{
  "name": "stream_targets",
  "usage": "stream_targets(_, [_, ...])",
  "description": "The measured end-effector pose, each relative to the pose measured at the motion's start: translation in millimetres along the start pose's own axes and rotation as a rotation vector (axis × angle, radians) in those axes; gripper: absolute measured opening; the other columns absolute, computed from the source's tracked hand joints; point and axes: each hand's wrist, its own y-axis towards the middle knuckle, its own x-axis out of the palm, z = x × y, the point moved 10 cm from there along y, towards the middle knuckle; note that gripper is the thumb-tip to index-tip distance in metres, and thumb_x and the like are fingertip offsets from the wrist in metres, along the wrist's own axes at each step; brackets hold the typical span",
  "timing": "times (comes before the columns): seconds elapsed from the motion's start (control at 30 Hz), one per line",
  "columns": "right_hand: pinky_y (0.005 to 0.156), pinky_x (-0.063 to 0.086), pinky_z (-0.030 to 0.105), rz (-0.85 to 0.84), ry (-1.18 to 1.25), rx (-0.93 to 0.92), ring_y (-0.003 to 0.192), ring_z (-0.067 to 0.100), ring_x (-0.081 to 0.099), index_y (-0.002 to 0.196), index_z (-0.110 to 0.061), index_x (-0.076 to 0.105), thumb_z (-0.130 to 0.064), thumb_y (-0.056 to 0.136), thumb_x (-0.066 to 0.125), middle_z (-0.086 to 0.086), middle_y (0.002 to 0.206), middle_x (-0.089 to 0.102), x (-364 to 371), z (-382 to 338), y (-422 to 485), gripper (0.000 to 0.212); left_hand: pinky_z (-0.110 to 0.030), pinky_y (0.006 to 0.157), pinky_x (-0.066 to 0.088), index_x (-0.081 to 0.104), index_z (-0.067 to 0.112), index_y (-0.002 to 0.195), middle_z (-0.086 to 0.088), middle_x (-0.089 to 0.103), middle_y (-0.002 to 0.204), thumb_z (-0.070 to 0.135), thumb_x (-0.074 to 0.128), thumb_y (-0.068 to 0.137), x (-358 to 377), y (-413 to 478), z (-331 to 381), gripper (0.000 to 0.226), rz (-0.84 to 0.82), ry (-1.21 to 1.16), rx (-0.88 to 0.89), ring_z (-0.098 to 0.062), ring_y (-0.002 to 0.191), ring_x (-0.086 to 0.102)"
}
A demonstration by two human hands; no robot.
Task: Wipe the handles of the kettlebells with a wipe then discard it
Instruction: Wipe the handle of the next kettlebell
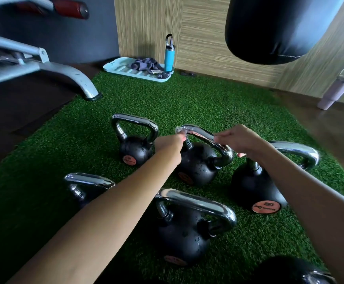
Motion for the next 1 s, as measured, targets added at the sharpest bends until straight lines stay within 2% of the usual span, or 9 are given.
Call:
stream_targets(0.13, [0.082, 0.052, 0.032, 0.027, -0.002, 0.005, 0.116, 0.038, 0.063, 0.118, -0.020, 0.073, -0.031, 0.093, 0.070, -0.004, 0.097, 0.073, -3.9, -1.7, -3.8, 0.028, -0.009, 0.044, 0.043, 0.076, 0.008, 0.091, 0.000, 0.077, 0.085, 0.028, 0.083, 0.083, 16.9, -12.6, 10.6, 0.022, 0.004, 0.123, 0.115, -0.006, 0.070, 0.068])
stream_targets(0.27, [0.084, 0.056, 0.042, 0.001, -0.029, 0.052, 0.111, 0.041, 0.065, 0.117, -0.010, 0.072, -0.025, 0.096, 0.064, 0.006, 0.120, 0.072, -5.8, -1.7, -1.8, 0.027, -0.008, 0.031, 0.033, 0.078, 0.008, 0.093, -0.002, 0.075, 0.079, 0.034, 0.083, 0.082, 3.8, -12.2, 21.2, 0.029, 0.127, 0.203, 0.177, -0.004, 0.056, 0.060])
stream_targets(0.37, [0.053, 0.048, 0.028, -0.016, -0.057, 0.088, 0.061, 0.018, 0.061, 0.115, -0.006, 0.071, -0.025, 0.096, 0.062, 0.019, 0.116, 0.071, -7.2, 0.0, 2.6, 0.028, -0.012, 0.036, 0.039, 0.074, 0.006, 0.086, -0.002, 0.075, 0.082, 0.028, 0.090, 0.074, 17.8, -22.2, -5.9, 0.030, 0.081, 0.236, 0.053, -0.007, 0.065, 0.065])
stream_targets(0.57, [0.048, 0.043, 0.025, -0.013, -0.061, 0.054, 0.052, 0.008, 0.050, 0.122, -0.009, 0.068, -0.019, 0.099, 0.057, 0.019, 0.123, 0.068, -10.0, 1.8, 1.0, 0.028, -0.010, 0.037, 0.036, 0.074, 0.015, 0.072, 0.007, 0.068, 0.061, 0.025, 0.083, 0.082, 52.6, -48.4, -2.2, 0.016, -0.032, 0.409, 0.266, -0.003, 0.050, 0.056])
stream_targets(0.67, [0.050, 0.036, 0.019, -0.064, -0.045, -0.003, 0.039, -0.001, 0.038, 0.127, -0.010, 0.067, -0.017, 0.101, 0.056, 0.003, 0.134, 0.065, -6.6, -0.8, -2.8, 0.029, -0.009, 0.040, 0.039, 0.081, 0.015, 0.088, 0.006, 0.074, 0.068, 0.028, 0.085, 0.080, 36.8, -48.5, 13.5, 0.015, 0.039, 0.441, 0.356, -0.005, 0.060, 0.066])
stream_targets(0.77, [0.052, 0.036, 0.014, -0.065, -0.029, 0.014, 0.055, -0.006, 0.057, 0.130, -0.013, 0.066, -0.019, 0.100, 0.058, 0.001, 0.138, 0.062, -9.2, 1.3, -2.9, 0.031, -0.006, 0.046, 0.045, 0.081, 0.014, 0.098, 0.001, 0.079, 0.080, 0.027, 0.086, 0.079, 43.7, -53.3, -0.1, 0.024, -0.004, 0.515, 0.371, -0.007, 0.065, 0.069])
stream_targets(0.83, [0.046, 0.035, 0.015, -0.064, -0.035, 0.026, 0.035, -0.003, 0.044, 0.130, -0.011, 0.065, -0.022, 0.100, 0.061, 0.006, 0.136, 0.064, -10.1, 3.5, 1.7, 0.033, -0.009, 0.059, 0.052, 0.079, 0.010, 0.106, -0.003, 0.079, 0.092, 0.026, 0.087, 0.077, 55.5, -57.9, -8.2, 0.034, -0.055, 0.621, 0.397, -0.010, 0.073, 0.072])
stream_targets(0.9, [0.052, 0.048, 0.026, -0.054, -0.028, 0.041, 0.047, 0.008, 0.053, 0.126, -0.007, 0.067, -0.025, 0.098, 0.062, 0.016, 0.129, 0.067, -12.0, 8.2, 7.5, 0.033, -0.017, 0.070, 0.056, 0.079, 0.010, 0.107, -0.005, 0.080, 0.095, 0.027, 0.087, 0.077, 63.8, -59.0, -6.0, 0.036, -0.094, 0.691, 0.416, -0.015, 0.082, 0.075])
stream_targets(1.0, [0.089, 0.056, 0.043, -0.090, -0.050, -0.007, 0.072, 0.021, 0.070, 0.126, -0.011, 0.068, -0.030, 0.098, 0.062, 0.006, 0.127, 0.070, -8.1, 7.1, 8.7, 0.034, -0.010, 0.066, 0.048, 0.080, 0.013, 0.105, -0.001, 0.080, 0.093, 0.035, 0.087, 0.076, 69.6, -54.8, 2.8, 0.036, -0.114, 0.779, 0.431, -0.011, 0.087, 0.075])
